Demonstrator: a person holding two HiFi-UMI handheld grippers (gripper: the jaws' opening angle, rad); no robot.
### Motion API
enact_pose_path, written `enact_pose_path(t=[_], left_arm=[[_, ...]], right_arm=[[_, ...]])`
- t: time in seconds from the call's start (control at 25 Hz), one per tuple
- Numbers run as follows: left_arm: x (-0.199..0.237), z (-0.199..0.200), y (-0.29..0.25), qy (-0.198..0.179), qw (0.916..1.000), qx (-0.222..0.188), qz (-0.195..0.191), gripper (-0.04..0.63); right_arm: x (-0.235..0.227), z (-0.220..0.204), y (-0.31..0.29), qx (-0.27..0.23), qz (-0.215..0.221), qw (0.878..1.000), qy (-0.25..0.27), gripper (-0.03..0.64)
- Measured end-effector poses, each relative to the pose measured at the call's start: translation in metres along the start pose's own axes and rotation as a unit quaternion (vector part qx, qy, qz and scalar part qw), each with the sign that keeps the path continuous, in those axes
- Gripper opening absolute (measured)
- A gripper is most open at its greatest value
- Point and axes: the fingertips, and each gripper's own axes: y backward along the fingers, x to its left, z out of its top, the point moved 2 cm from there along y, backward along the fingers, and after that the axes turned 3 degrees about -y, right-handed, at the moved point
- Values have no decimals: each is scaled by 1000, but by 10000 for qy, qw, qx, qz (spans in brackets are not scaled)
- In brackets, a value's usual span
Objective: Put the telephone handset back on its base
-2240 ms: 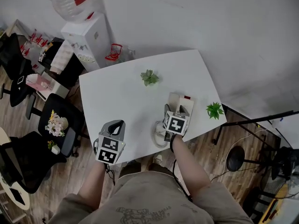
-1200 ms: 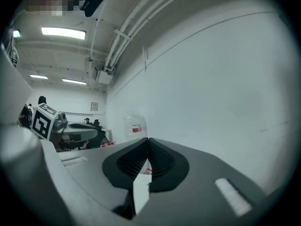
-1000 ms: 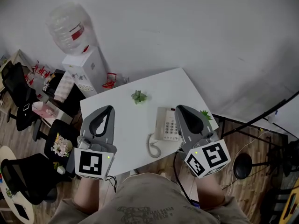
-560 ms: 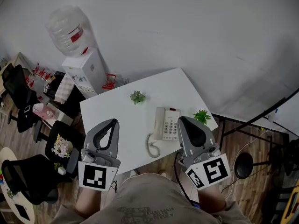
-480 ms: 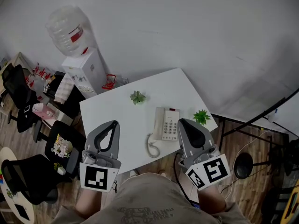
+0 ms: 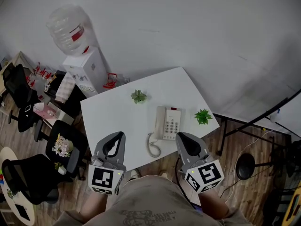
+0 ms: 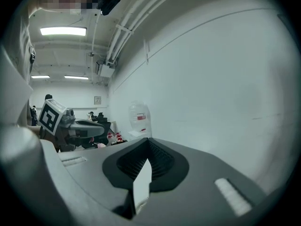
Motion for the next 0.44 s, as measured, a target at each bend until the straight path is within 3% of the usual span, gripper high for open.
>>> enact_pose_path(t=[0.24, 0.44], left_arm=[[-2, 10, 0, -232, 9997, -88, 4, 0], [-6, 12, 1, -216, 9997, -115, 41, 0]], right_arm=[[2, 4, 4, -58, -48, 9999, 97, 28], [0, 7, 10, -118, -39, 9999, 69, 28]])
